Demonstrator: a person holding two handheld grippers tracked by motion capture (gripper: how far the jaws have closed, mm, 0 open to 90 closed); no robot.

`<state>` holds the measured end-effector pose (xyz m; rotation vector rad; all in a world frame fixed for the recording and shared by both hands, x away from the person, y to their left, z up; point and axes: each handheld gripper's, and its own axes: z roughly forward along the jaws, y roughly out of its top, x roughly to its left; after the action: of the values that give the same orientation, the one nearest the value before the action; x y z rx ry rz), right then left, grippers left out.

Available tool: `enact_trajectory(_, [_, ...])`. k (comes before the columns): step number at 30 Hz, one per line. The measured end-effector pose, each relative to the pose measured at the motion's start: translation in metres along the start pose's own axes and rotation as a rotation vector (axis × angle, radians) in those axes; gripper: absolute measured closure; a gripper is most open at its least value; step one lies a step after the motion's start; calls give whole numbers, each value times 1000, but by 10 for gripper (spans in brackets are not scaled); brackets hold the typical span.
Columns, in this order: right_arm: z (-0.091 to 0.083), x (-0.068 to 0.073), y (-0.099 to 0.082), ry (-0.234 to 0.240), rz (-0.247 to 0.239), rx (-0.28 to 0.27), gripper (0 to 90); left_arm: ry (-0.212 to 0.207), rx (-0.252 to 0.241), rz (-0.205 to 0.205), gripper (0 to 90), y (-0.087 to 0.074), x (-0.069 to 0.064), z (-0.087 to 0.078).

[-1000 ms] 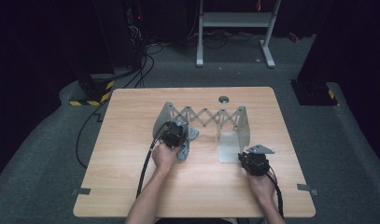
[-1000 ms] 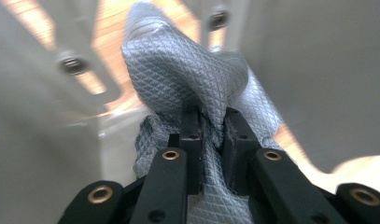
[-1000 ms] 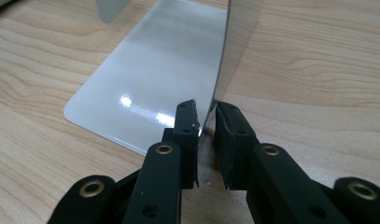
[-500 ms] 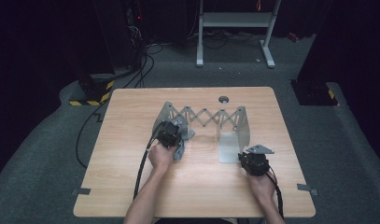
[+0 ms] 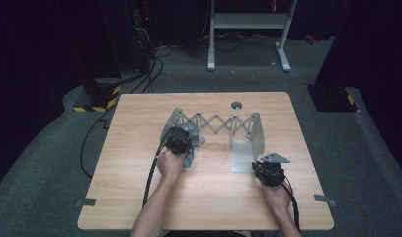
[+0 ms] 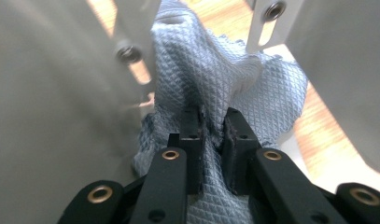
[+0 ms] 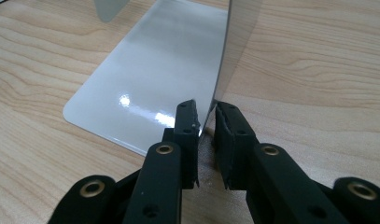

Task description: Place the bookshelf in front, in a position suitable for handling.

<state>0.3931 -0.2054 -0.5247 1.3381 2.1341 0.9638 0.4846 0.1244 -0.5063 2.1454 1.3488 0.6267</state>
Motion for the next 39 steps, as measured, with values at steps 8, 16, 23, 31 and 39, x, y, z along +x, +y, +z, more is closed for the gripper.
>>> enact_trajectory(8, [0, 0, 0, -1, -4, -1, 797, 8, -4, 3, 799, -10, -2, -7])
enact_trajectory(16, [0, 1, 0, -3, -2, 0, 797, -9, -2, 30, 798, -22, -9, -19])
enact_trajectory(23, [0, 1, 0, -4, -3, 0, 797, -21, -22, 30, 797, -38, -14, -31])
enact_trajectory(31, [0, 1, 0, -4, -3, 0, 797, -19, -33, 4, 797, -46, -10, -35])
enact_trajectory(39, [0, 1, 0, -3, -4, 0, 797, -4, -29, -3, 796, -45, -7, -34])
